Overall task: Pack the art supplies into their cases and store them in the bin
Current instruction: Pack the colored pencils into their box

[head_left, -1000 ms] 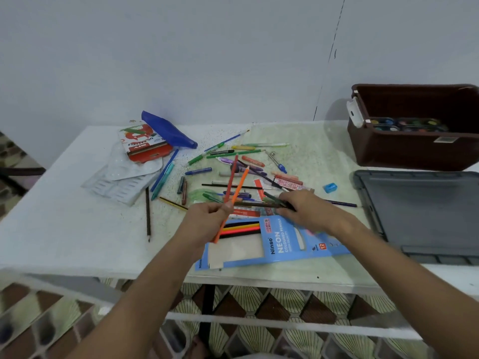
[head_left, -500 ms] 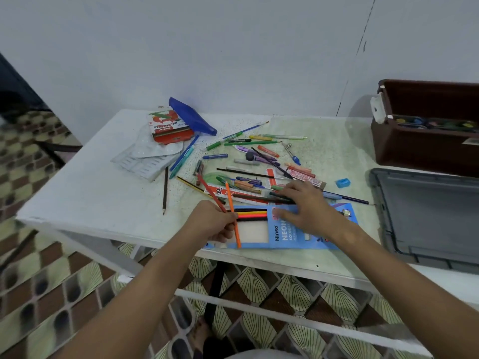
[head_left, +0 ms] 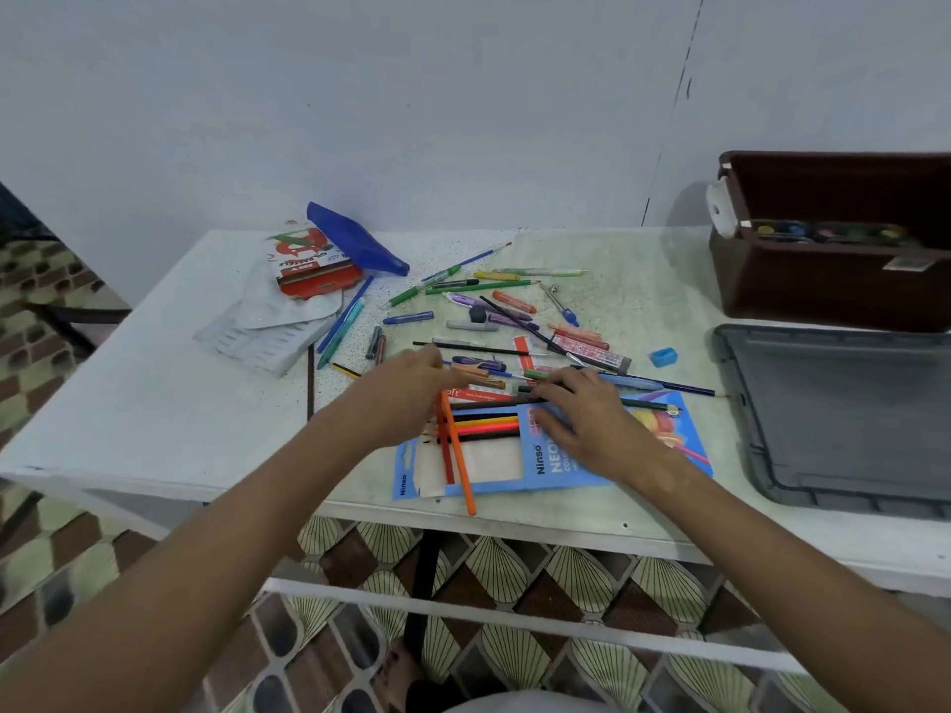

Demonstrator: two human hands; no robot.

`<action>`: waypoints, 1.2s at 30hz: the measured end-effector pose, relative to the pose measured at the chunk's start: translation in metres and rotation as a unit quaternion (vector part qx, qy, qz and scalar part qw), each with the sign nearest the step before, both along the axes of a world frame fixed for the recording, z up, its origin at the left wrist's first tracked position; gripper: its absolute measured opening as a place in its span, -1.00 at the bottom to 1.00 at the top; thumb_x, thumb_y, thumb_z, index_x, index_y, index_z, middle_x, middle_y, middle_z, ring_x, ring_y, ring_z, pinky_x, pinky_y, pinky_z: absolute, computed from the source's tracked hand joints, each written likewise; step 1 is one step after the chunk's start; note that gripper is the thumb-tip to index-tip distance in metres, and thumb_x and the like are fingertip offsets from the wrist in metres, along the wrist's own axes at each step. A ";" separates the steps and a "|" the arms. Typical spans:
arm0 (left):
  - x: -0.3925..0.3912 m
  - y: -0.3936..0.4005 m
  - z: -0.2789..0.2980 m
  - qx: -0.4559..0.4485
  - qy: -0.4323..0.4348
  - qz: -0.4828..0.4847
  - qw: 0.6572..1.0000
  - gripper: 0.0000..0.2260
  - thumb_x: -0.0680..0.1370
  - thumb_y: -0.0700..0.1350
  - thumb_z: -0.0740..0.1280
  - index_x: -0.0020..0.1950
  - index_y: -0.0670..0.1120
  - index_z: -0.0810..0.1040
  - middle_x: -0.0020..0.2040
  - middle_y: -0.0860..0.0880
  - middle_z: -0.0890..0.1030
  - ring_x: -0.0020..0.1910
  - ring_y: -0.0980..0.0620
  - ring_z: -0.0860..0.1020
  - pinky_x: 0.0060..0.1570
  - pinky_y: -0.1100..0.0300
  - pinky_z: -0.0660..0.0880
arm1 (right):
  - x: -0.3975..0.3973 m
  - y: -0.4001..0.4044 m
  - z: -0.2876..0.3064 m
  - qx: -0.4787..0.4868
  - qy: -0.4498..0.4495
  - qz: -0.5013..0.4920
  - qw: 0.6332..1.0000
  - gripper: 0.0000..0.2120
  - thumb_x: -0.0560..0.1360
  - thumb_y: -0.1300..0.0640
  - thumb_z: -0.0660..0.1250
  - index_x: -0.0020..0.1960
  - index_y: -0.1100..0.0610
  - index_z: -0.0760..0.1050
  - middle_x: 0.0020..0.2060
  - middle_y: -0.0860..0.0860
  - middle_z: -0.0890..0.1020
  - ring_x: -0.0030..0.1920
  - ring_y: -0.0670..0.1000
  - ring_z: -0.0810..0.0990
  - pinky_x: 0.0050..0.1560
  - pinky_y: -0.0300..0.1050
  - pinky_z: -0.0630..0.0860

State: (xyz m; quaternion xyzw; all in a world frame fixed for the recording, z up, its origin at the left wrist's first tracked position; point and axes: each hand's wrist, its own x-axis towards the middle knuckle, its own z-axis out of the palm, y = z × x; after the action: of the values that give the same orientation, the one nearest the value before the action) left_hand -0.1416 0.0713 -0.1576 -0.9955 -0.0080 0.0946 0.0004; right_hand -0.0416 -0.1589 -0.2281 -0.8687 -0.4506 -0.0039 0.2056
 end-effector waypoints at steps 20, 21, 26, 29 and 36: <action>0.004 0.028 -0.012 0.084 -0.006 -0.197 0.977 -0.76 0.56 -0.18 0.29 0.17 0.06 0.58 0.05 0.05 0.59 -0.05 0.02 0.55 0.03 0.08 0.49 | -0.002 0.000 -0.001 0.003 0.008 -0.027 1.000 -0.63 0.55 -0.09 0.15 0.23 0.05 0.53 0.04 0.01 0.50 0.04 0.04 0.43 0.04 0.02 0.39; 0.003 0.031 -0.012 0.099 -0.013 -0.202 0.974 -0.70 0.55 -0.23 0.30 0.20 0.08 0.57 0.06 0.05 0.59 -0.06 0.02 0.55 0.02 0.08 0.49 | -0.002 0.000 -0.002 0.003 0.010 -0.028 1.000 -0.63 0.55 -0.09 0.15 0.23 0.05 0.53 0.04 0.01 0.50 0.05 0.04 0.42 0.05 0.02 0.38; -0.004 0.039 -0.011 0.136 -0.010 -0.229 0.964 -0.67 0.53 -0.22 0.32 0.24 0.08 0.56 0.13 0.07 0.59 0.06 0.04 0.56 0.13 0.10 0.44 | 0.000 -0.001 -0.002 0.008 0.013 -0.022 1.000 -0.64 0.56 -0.08 0.17 0.26 0.04 0.52 0.06 0.01 0.49 0.07 0.04 0.41 0.07 0.00 0.36; -0.007 0.042 -0.012 0.125 -0.013 -0.224 0.966 -0.78 0.56 -0.10 0.33 0.17 0.09 0.59 0.08 0.11 0.62 0.05 0.07 0.56 0.15 0.11 0.38 | 0.000 -0.002 -0.003 0.028 0.021 -0.026 0.999 -0.64 0.55 -0.08 0.20 0.28 0.03 0.50 0.08 0.00 0.50 0.08 0.03 0.42 0.09 0.03 0.40; -0.013 0.036 -0.001 0.124 0.011 -0.165 0.978 -0.79 0.58 -0.16 0.26 0.16 0.05 0.57 0.03 0.07 0.57 -0.11 0.04 0.56 -0.09 0.11 0.53 | -0.001 -0.004 0.002 0.061 0.071 -0.038 0.995 -0.47 0.51 -0.15 0.32 0.42 -0.01 0.36 0.25 -0.05 0.52 0.25 -0.02 0.40 0.28 -0.02 0.34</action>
State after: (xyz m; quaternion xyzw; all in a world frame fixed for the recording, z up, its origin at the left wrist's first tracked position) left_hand -0.1549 0.1070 -0.1583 -0.9741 0.1449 0.1027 0.1397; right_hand -0.0425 -0.1628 -0.2257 -0.8692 -0.4001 0.0222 0.2896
